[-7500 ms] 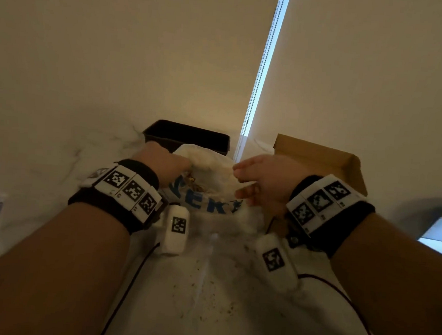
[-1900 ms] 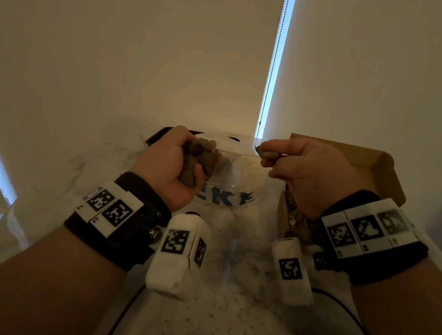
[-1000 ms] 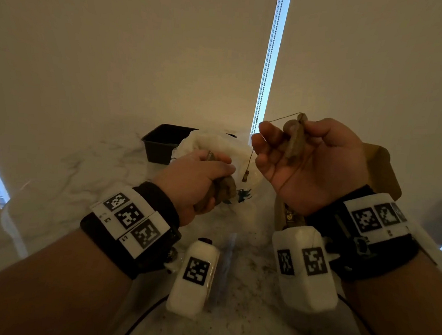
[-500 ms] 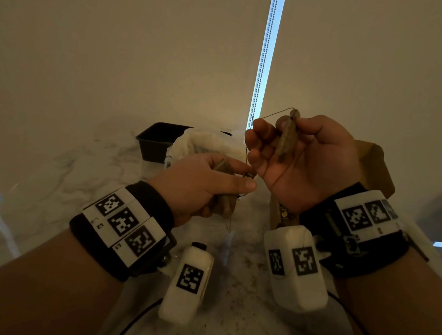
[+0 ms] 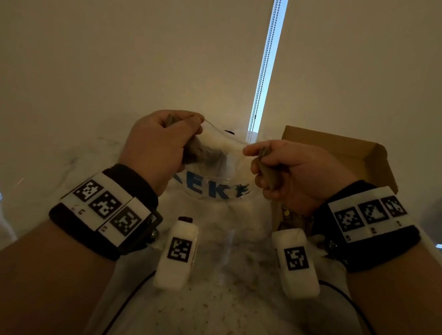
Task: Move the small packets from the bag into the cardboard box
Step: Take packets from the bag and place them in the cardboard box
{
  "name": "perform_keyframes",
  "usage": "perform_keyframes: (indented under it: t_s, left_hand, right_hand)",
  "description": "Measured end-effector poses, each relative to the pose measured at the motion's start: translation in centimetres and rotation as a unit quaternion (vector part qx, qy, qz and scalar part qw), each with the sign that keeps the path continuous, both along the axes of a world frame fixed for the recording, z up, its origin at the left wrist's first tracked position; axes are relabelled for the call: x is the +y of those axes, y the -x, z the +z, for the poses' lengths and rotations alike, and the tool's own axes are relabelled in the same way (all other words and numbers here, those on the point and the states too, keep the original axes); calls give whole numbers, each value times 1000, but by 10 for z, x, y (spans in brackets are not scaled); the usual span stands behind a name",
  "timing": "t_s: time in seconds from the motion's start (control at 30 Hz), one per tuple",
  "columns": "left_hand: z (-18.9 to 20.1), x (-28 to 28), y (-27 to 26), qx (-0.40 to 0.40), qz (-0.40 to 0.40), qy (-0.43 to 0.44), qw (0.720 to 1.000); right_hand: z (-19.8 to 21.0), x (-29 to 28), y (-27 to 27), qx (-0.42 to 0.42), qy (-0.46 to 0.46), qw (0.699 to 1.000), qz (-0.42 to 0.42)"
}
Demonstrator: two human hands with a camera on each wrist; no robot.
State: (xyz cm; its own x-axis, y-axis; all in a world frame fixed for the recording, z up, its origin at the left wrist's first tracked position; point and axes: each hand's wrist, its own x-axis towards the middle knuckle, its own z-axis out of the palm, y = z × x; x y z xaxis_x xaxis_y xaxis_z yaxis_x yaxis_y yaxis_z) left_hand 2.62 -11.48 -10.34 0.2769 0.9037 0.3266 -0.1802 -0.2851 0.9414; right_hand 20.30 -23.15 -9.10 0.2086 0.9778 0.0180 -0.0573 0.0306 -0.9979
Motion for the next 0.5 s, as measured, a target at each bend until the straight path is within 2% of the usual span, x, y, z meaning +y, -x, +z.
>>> perform_keyframes:
  t_s: [0.1, 0.23, 0.37, 0.5]
  left_hand:
    - [2, 1, 1, -4, 21, -36, 999]
    - [0, 7, 3, 15, 30, -57, 998]
    - [-3, 3, 2, 99, -24, -83, 991]
    - [-5, -3, 0, 185, -80, -134, 970]
  right_hand:
    - [-1, -4, 5, -45, 35, 995, 87]
    - [6, -10, 9, -6, -20, 988, 154]
    - [16, -11, 6, 118, -112, 979, 127]
    - [15, -6, -1, 188, -159, 966, 73]
